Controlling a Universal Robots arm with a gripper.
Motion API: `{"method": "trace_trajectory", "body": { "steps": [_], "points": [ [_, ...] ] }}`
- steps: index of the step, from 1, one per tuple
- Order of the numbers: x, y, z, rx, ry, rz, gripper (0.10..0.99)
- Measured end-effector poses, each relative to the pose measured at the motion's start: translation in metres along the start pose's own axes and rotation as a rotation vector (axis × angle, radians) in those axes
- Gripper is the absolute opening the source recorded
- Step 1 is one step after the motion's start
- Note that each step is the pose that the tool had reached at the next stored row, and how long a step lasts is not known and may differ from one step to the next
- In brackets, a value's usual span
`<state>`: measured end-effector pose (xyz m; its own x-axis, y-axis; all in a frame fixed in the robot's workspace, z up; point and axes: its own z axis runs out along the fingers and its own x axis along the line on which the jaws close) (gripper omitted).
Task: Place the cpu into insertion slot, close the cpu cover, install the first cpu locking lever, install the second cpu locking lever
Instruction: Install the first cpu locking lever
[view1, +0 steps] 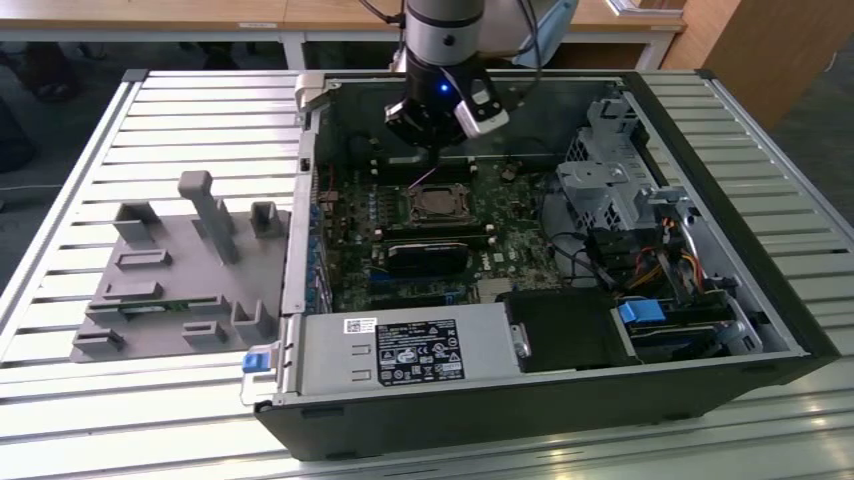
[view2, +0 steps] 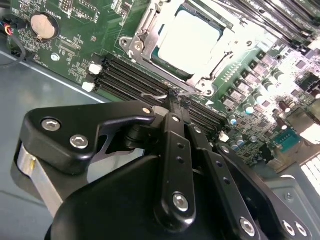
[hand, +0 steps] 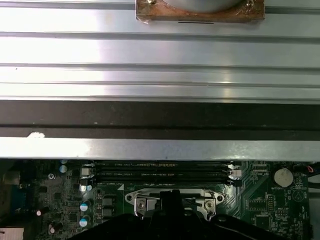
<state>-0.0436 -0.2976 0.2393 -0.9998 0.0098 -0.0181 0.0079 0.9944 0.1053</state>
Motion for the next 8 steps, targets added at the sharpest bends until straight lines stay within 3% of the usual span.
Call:
{"method": "trace_trajectory", "body": {
  "steps": [8],
  "points": [
    [-0.0023,0.0008,0.0049,0.000,0.0001,0.000,0.106]
  ]
}}
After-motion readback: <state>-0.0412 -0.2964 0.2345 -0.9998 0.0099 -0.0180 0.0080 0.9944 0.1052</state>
